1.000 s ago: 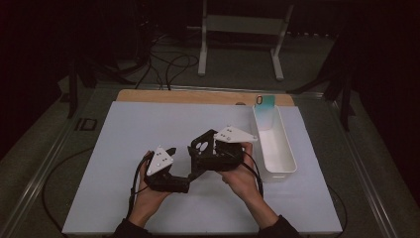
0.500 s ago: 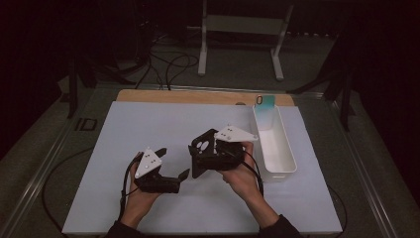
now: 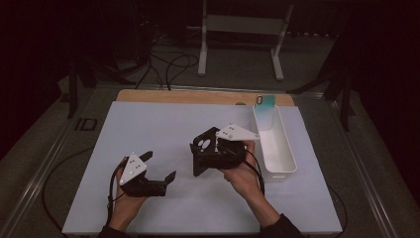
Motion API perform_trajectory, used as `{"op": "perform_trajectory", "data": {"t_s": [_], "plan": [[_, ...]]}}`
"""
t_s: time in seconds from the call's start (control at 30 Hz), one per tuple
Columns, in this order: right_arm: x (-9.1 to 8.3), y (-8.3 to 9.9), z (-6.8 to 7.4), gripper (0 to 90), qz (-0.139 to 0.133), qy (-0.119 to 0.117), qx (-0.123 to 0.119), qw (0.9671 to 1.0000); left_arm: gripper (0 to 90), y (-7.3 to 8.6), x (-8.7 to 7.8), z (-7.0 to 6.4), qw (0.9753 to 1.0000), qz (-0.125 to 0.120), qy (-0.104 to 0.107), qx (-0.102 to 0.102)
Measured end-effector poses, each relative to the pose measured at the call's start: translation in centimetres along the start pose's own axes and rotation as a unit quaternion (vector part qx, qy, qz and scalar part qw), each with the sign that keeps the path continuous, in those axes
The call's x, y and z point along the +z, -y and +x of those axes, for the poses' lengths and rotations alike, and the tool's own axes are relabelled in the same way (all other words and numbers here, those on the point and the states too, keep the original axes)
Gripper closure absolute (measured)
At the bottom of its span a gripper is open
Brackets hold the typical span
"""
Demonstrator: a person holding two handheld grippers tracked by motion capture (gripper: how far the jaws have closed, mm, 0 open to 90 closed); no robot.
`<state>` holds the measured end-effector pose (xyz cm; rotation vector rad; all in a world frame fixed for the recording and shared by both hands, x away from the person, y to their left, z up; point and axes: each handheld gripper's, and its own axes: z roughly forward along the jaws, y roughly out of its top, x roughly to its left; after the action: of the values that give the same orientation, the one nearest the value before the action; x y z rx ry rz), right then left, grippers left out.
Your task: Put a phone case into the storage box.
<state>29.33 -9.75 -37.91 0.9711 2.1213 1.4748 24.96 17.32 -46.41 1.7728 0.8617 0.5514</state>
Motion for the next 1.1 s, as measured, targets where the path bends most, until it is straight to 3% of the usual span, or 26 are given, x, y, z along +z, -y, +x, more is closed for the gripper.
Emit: {"op": "perform_trajectory", "data": {"t_s": [0.53,1.1], "plan": [[-0.2,-0.6,-0.3,14.2,0.0,0.008,-0.004,1.0,0.1,1.7,-2.2,1.7,0.9994,-0.009,-0.032,-0.007],[-0.3,-1.8,-1.4,14.2,-0.003,0.022,-0.001,0.9997,0.1,2.1,-3.5,2.5,0.9981,-0.011,-0.061,-0.007]]}}
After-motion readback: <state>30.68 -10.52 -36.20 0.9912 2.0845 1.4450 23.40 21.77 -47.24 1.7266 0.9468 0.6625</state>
